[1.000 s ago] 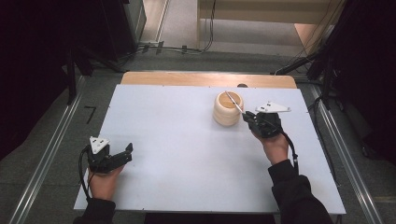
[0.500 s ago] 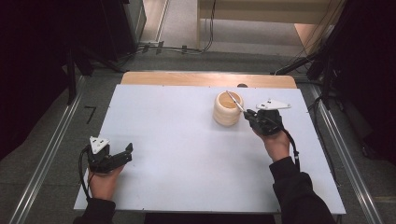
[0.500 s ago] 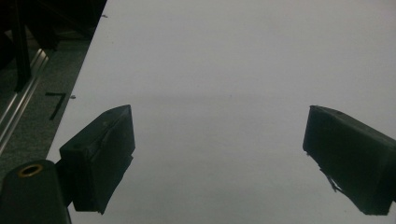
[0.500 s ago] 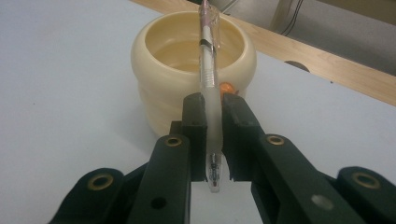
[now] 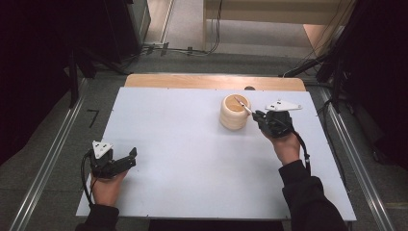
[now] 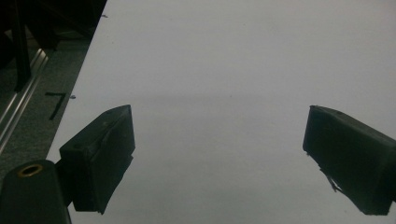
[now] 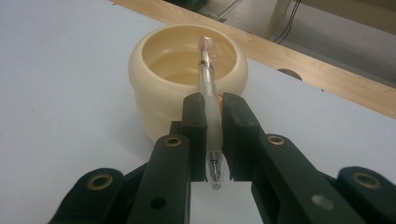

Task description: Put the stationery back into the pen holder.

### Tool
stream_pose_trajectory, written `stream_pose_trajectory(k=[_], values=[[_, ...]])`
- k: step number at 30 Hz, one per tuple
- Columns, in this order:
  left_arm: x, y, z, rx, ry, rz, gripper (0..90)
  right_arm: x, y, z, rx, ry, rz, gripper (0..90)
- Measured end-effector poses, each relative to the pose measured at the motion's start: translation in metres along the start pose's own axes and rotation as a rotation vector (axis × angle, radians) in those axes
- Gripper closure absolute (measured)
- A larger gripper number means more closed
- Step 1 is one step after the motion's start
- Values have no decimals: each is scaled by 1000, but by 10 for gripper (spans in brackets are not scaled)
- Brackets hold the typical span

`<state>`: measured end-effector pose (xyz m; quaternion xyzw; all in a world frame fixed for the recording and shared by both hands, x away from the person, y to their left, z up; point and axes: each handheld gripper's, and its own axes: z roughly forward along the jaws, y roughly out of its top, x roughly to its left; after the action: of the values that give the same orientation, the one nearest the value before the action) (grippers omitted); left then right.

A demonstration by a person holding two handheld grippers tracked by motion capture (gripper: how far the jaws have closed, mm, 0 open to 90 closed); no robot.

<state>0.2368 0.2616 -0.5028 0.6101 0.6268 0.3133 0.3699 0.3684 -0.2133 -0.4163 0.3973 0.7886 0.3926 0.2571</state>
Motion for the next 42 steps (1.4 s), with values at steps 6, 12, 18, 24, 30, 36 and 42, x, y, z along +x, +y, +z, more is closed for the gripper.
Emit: stream_pose_trajectory(k=[6,12,18,24,30,36,42], values=[[0,0,0,0,-1,0,98,-1,4,-2,-11,-2,0,776],[0,0,0,1,1,1,99,0,8,-1,-19,-3,1,776],[0,0,0,1,1,1,99,1,13,0,-22,-2,-4,776],[0,0,0,1,1,1,98,2,14,0,-23,-1,-5,776],[0,0,1,1,0,2,98,2,16,1,-22,-2,-6,777],[0,0,1,2,2,0,99,3,18,4,-25,2,-4,777],[0,0,1,4,1,1,99,3,18,7,-24,2,-1,779]])
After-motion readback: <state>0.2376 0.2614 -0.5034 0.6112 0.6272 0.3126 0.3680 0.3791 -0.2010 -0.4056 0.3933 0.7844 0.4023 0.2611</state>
